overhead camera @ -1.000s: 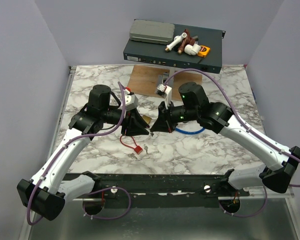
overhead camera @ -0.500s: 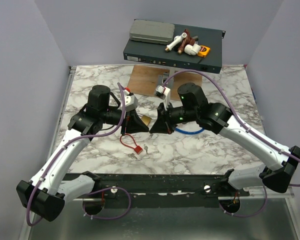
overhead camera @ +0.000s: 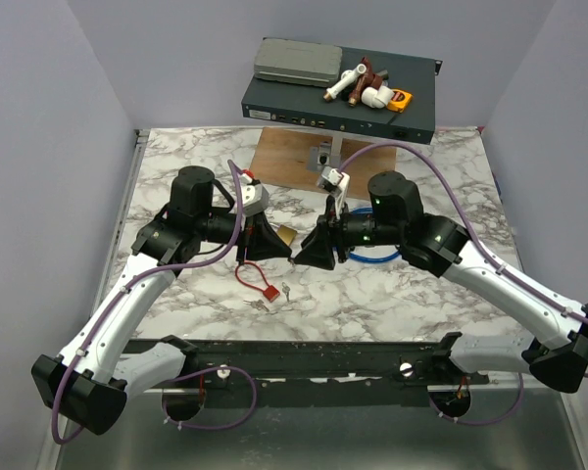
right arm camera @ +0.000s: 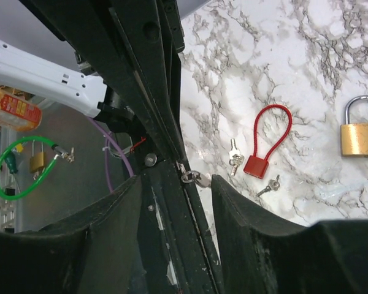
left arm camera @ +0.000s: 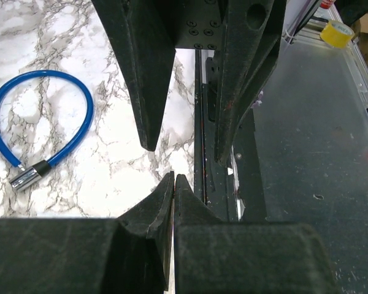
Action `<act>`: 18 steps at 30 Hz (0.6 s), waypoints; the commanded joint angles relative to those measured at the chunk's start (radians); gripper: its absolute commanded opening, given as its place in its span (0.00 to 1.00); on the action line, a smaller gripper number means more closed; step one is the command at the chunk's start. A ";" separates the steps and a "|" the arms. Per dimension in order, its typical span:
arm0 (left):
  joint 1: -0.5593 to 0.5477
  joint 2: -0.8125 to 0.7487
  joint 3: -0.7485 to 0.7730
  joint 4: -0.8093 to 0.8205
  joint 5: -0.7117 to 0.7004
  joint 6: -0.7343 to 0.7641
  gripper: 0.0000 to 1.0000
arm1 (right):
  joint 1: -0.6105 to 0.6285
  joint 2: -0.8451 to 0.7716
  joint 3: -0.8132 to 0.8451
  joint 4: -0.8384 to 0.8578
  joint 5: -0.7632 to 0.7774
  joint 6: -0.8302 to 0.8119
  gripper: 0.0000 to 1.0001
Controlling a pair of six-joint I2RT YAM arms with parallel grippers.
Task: Unlock with the key
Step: Adjust the key.
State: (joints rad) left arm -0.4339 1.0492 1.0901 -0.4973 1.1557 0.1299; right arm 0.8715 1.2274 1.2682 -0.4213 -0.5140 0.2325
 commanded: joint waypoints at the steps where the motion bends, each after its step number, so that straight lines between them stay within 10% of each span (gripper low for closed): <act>1: 0.007 -0.017 0.016 0.028 0.012 -0.025 0.00 | 0.005 -0.046 -0.068 0.114 -0.005 -0.004 0.54; 18: 0.009 -0.011 0.033 0.049 0.022 -0.070 0.00 | 0.004 -0.097 -0.349 0.635 -0.052 0.104 0.56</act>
State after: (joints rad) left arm -0.4313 1.0492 1.1000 -0.4698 1.1564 0.0776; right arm 0.8715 1.1099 0.9260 0.0910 -0.5240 0.3115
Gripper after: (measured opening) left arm 0.003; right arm 0.567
